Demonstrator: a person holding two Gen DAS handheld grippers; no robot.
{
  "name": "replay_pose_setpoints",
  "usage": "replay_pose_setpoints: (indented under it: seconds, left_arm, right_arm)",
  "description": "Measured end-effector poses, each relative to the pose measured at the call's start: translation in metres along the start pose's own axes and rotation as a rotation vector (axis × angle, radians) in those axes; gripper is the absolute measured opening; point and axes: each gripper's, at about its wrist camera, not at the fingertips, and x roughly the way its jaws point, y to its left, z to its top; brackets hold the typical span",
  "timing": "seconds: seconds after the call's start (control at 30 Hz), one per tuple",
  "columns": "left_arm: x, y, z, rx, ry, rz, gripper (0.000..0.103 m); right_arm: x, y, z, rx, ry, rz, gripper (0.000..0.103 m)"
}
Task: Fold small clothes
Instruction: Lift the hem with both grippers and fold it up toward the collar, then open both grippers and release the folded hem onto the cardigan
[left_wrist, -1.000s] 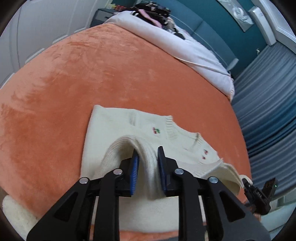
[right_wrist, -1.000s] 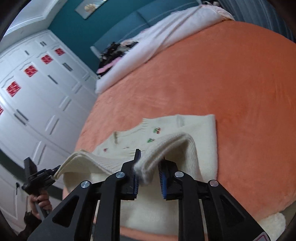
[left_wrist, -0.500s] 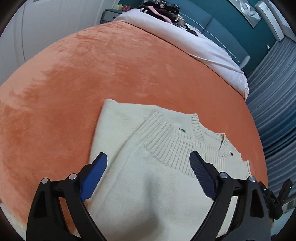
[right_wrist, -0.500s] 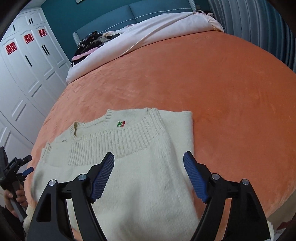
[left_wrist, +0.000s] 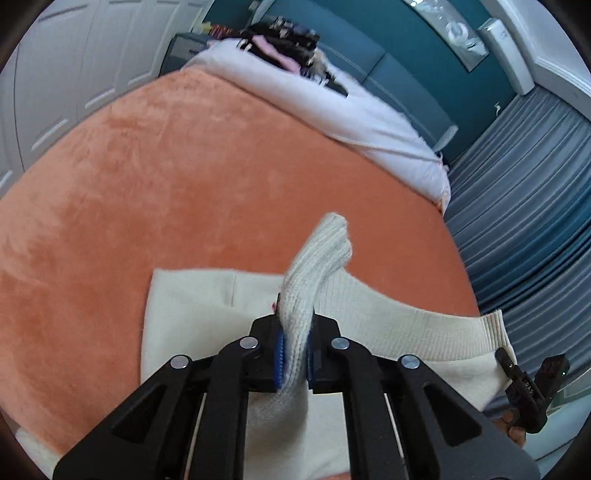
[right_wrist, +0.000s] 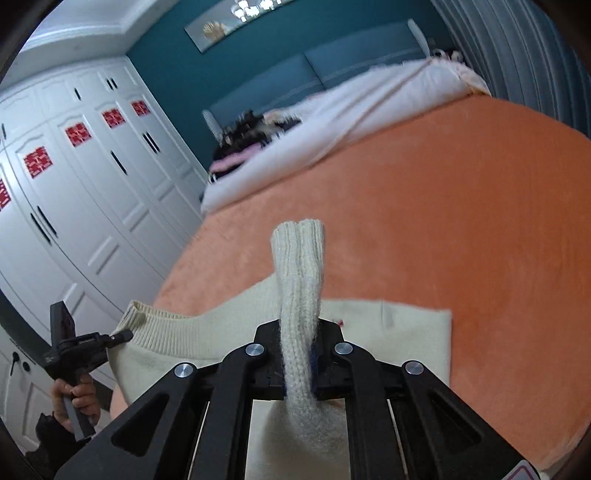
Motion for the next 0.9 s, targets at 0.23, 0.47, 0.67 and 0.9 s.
replay_pose_setpoints:
  seconds: [0.23, 0.47, 0.67, 0.9]
  left_arm:
    - [0.087, 0.024, 0.012, 0.026, 0.106, 0.177, 0.008]
    - [0.138, 0.056, -0.038, 0.012, 0.174, 0.308, 0.014]
    - [0.063, 0.005, -0.064, 0.113, 0.074, 0.305, 0.036]
    - [0.077, -0.030, -0.145, 0.186, 0.229, 0.316, 0.036]
  right_arm:
    - [0.076, -0.062, -0.003, 0.101, 0.107, -0.151, 0.007]
    - [0.126, -0.085, -0.051, 0.084, 0.305, -0.317, 0.020]
    - [0.060, -0.026, -0.056, -0.058, 0.212, -0.277, 0.027]
    - [0.095, 0.084, -0.149, -0.266, 0.426, -0.056, 0.015]
